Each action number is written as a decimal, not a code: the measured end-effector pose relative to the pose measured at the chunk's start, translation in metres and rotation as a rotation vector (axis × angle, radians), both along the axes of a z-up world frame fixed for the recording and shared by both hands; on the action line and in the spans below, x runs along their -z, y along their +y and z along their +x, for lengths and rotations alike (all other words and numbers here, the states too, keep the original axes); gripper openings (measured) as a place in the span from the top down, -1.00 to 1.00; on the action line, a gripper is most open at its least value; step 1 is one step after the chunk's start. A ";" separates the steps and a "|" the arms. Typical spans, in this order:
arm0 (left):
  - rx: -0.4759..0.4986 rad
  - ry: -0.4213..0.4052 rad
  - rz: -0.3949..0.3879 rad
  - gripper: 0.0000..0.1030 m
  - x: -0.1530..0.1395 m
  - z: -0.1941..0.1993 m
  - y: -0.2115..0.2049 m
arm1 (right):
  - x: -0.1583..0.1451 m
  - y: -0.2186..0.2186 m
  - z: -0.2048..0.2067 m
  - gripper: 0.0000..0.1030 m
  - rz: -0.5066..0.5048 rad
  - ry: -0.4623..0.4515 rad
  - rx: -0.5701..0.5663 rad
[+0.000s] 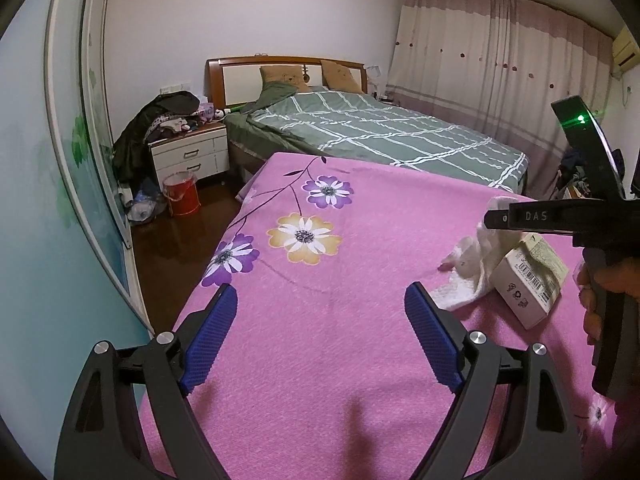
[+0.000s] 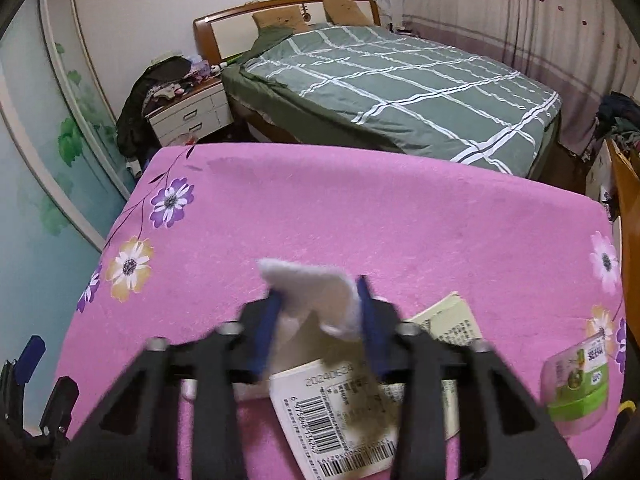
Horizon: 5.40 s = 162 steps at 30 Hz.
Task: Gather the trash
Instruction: 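Reach the right tool to the white tissue and close on it, then lift the tissue off the table with the right tool, then carry the tissue into the yellow bin and open the right tool, then close the left tool on the rim of the white plastic bowl, then carry the bowl over the yellow bin and open the left tool, then move the left tool back over the table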
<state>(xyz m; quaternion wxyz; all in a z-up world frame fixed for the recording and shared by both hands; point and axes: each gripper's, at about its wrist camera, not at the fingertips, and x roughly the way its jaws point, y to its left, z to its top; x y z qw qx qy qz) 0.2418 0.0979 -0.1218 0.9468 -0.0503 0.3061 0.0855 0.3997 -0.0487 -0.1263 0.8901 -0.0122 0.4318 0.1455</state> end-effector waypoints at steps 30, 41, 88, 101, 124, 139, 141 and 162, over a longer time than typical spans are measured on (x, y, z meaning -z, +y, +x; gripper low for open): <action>-0.001 -0.005 0.014 -0.67 -0.003 -0.003 -0.004 | -0.175 -0.096 -0.149 0.89 0.091 -0.437 -0.059; -0.009 0.015 0.022 -0.67 -0.005 -0.001 -0.002 | -0.162 -0.243 -0.221 0.89 -0.002 -0.405 0.225; 0.684 0.226 -0.001 -0.67 0.007 -0.030 -0.300 | -0.028 -0.436 -0.257 0.15 0.072 -0.183 0.568; 0.604 0.245 -0.013 -0.63 0.022 -0.003 -0.328 | -0.022 -0.446 -0.264 0.14 0.117 -0.189 0.574; 0.600 0.169 0.003 -0.52 0.004 0.007 -0.336 | -0.011 -0.444 -0.264 0.14 0.098 -0.175 0.578; 0.848 0.141 0.011 -0.53 -0.038 -0.033 -0.418 | 0.006 -0.457 -0.327 0.13 -0.016 -0.154 0.693; 0.893 0.152 0.017 -0.53 -0.039 -0.038 -0.440 | 0.009 -0.458 -0.337 0.13 -0.021 -0.149 0.706; 0.977 0.198 -0.002 -0.77 -0.025 -0.043 -0.502 | 0.017 -0.475 -0.374 0.06 0.020 -0.150 0.744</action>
